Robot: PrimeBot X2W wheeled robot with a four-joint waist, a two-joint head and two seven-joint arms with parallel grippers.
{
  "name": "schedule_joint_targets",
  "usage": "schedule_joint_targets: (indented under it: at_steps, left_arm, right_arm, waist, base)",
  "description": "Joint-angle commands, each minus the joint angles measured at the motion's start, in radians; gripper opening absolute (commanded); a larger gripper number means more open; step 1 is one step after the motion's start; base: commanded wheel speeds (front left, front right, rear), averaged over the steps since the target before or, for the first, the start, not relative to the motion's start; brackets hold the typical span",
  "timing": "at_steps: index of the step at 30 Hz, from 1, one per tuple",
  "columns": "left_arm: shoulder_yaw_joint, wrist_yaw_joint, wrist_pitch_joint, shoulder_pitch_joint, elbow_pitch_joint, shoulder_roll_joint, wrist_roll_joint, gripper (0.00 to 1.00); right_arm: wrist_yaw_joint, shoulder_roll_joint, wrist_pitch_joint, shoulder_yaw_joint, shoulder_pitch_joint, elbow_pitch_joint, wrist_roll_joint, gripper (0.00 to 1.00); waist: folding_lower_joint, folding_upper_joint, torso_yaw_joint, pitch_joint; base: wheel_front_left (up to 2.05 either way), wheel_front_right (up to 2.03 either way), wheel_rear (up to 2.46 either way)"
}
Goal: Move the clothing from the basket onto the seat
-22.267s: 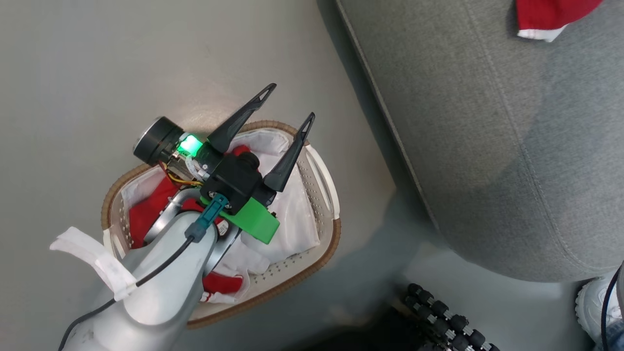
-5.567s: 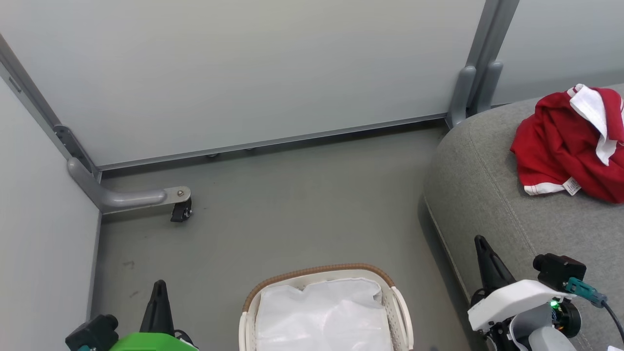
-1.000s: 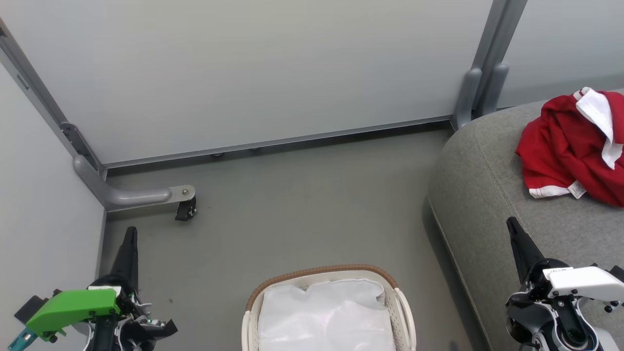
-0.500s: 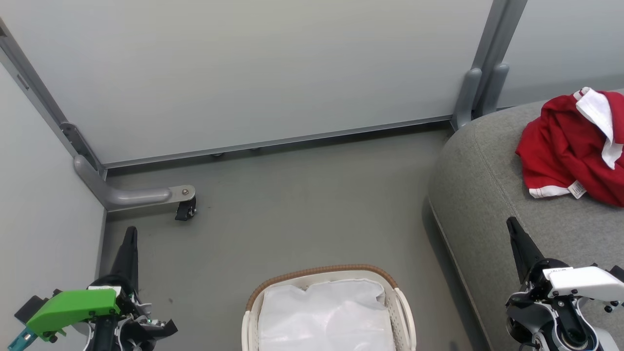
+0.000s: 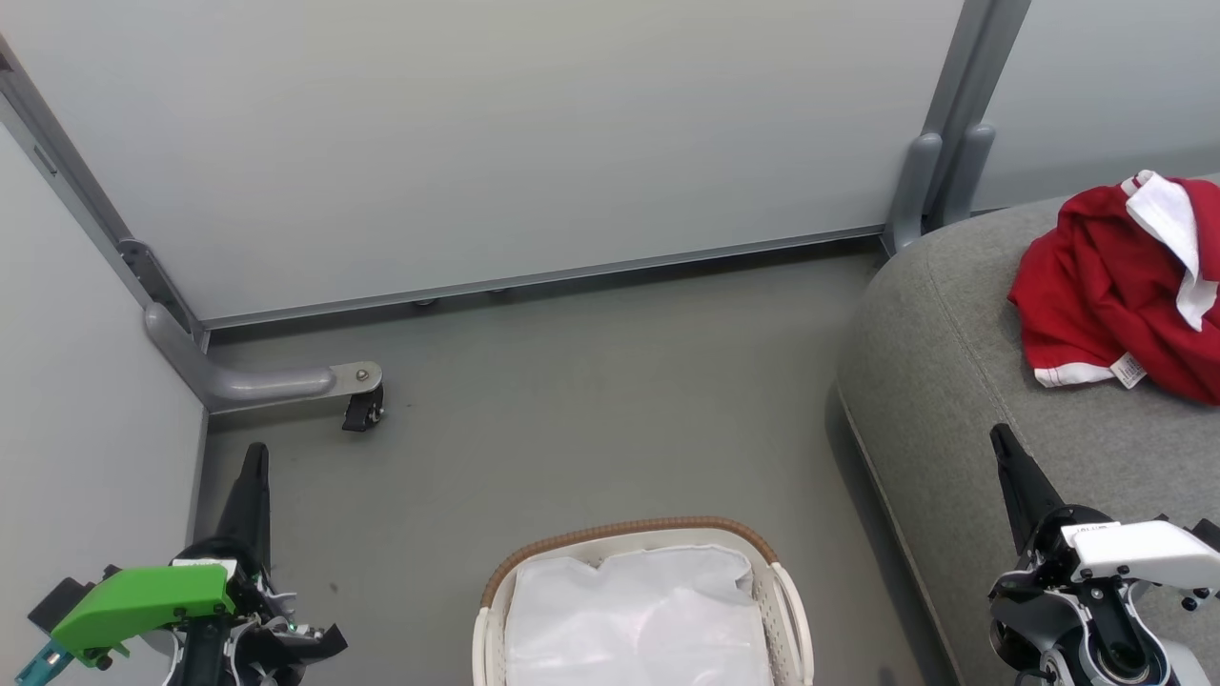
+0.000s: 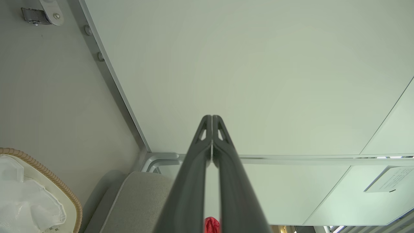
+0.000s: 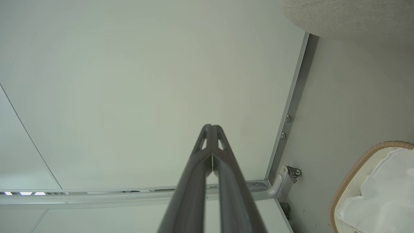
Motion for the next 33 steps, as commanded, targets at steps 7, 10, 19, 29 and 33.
schedule_joint_targets:
  at_steps: [7,10,19,29,33]
  left_arm:
    - [0.002,-0.005,0.004,-0.011,-0.002,0.005,-0.003,0.0]
    - [0.002,-0.005,0.004,-0.011,-0.002,0.005,-0.003,0.0]
    - [0.002,-0.005,0.004,-0.011,-0.003,0.005,-0.003,0.0]
    - [0.002,-0.005,0.004,-0.011,-0.002,0.005,-0.003,0.0]
    - [0.002,-0.005,0.004,-0.011,-0.002,0.005,-0.003,0.0]
  right_arm:
    - [0.0,-0.006,0.001,-0.002,0.0,-0.003,0.003,0.0]
    - [0.0,-0.006,0.001,-0.002,0.0,-0.003,0.003,0.0]
    - [0.0,-0.006,0.001,-0.002,0.0,-0.003,0.003,0.0]
    - [0.0,-0.006,0.001,-0.002,0.0,-0.003,0.003,0.0]
    - [0.0,-0.006,0.001,-0.002,0.0,-0.003,0.003,0.0]
  waist:
    - [0.0,0.0,0.0,0.0]
    - [0.0,0.0,0.0,0.0]
    - [0.0,0.0,0.0,0.0]
    - [0.0,0.0,0.0,0.0]
    - [0.0,0.0,0.0,0.0]
  base:
    - [0.0,0.0,0.0]
    - [0.0,0.0,0.0]
    - [0.0,0.0,0.0]
    - [0.0,0.0,0.0]
    - [0.0,0.0,0.0]
